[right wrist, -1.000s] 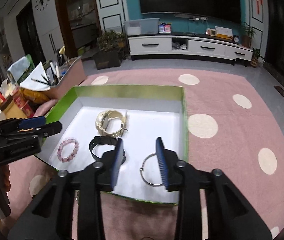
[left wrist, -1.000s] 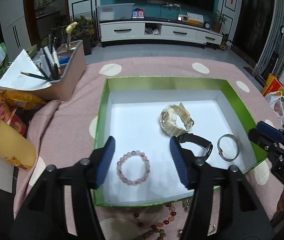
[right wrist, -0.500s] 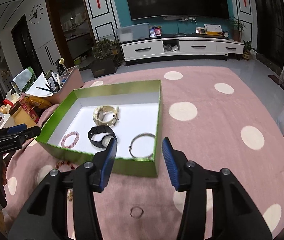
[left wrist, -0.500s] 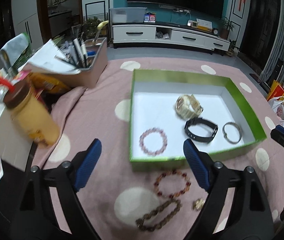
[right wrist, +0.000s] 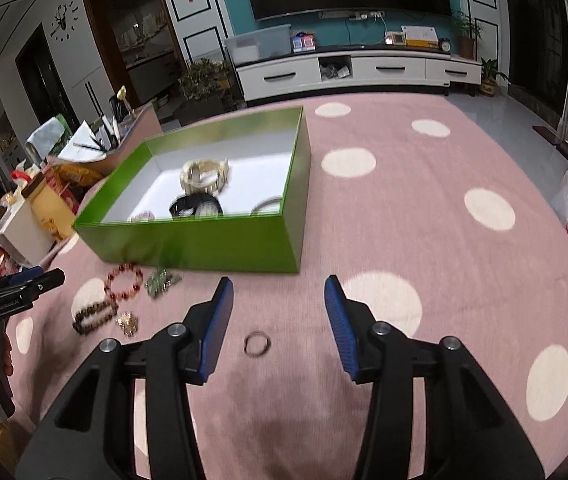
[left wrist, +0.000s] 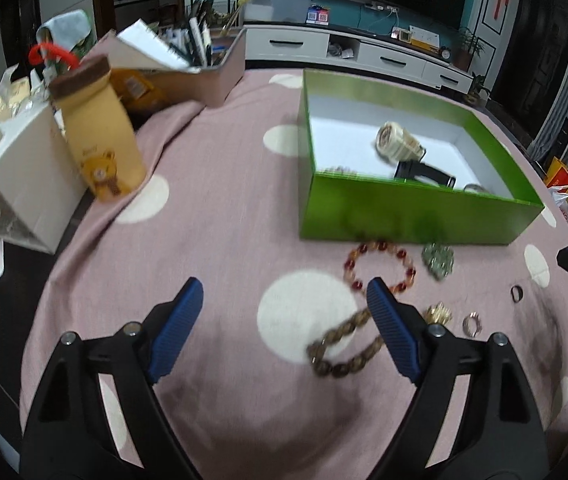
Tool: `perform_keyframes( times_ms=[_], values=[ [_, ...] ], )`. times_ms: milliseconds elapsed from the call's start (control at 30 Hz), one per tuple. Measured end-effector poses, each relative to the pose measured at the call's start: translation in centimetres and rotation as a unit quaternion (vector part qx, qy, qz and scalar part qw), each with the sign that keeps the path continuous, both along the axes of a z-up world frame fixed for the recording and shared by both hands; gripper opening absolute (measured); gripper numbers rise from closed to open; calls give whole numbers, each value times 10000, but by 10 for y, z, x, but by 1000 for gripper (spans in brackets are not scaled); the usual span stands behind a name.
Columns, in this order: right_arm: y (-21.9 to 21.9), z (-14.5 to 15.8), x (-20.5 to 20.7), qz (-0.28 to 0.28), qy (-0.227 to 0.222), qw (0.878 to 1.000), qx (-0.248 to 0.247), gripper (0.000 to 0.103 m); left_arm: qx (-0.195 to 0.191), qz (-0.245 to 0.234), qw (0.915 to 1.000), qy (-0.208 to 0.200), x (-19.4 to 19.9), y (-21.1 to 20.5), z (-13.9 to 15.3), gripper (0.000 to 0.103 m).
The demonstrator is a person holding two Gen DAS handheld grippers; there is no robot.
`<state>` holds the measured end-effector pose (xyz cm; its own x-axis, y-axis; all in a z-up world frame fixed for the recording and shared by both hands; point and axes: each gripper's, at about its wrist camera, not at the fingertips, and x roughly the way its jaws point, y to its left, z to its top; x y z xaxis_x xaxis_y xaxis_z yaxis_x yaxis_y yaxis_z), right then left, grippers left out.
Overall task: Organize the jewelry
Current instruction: 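Withdraw both tools from the box toward the remaining jewelry, then grasp the brown wooden bead bracelet with the left tool while the right tool grasps the small dark ring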
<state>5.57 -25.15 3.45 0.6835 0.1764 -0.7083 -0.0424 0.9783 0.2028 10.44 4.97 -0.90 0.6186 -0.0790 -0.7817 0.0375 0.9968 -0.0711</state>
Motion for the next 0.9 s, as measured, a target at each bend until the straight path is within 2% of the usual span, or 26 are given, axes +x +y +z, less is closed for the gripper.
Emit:
perform_keyframes(
  times_ms=[233,467,633,733,900],
  values=[
    [3,-20,-8,92,230,9997,42,48,10,-40,9999,125,-14,1,-16,84],
    [11,-37,-10,201,400,9990,-31,47,96,-157,9994,295,-15,-4,-31,61],
    [17,-43,-8,272,447,9985,-135,46,241,-388,9984,344,-9,-16,-36,52],
    [20,-47,-6,315,478,9980,-261,41,401,-523,9973,334,-6,-23,-38,47],
    [23,-50,-1,345,487,9974,-398,40,558,-873,9942,296,-5,-35,-36,27]
  ],
)
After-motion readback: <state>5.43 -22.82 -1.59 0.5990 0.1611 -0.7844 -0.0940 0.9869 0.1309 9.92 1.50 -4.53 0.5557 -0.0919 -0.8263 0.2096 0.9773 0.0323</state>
